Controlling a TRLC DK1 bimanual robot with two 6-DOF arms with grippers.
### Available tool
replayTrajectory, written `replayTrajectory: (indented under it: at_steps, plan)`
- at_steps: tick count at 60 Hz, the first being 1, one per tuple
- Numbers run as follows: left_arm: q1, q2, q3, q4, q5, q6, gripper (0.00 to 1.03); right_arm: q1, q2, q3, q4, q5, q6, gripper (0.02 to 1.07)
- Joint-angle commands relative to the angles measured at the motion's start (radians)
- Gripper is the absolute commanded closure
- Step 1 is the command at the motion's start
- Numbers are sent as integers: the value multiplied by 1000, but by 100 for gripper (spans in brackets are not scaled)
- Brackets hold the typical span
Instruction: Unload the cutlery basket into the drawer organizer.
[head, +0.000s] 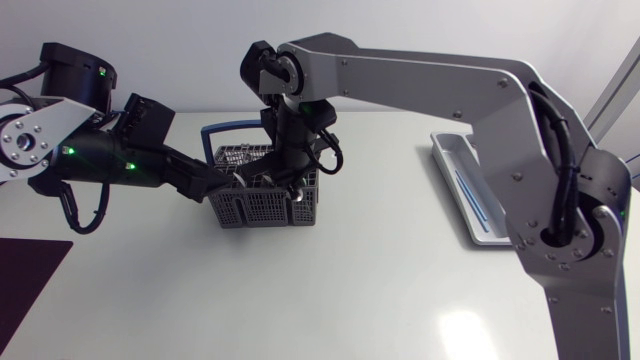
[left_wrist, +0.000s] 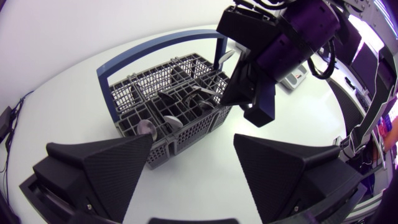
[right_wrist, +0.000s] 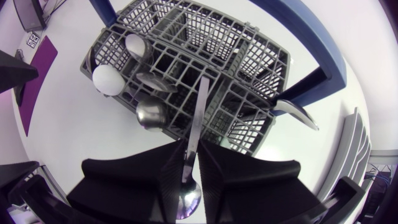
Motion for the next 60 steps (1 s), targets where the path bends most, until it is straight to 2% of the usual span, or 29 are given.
replayTrajectory:
  at_steps: [1, 10, 30, 60]
  plan:
    - [3, -18, -31, 8, 9, 26, 12, 6, 29, -33, 2, 0, 4, 94]
    - [0, -18, -37, 12, 9, 26, 12, 10, 9, -59, 37, 0, -10, 101]
    - [-3, -18, -43, 20, 9, 26, 12, 13, -23, -74, 60, 0, -25, 101]
    - [-9, -18, -49, 23, 9, 25, 12, 29, -9, 95, -107, 10, -59, 101]
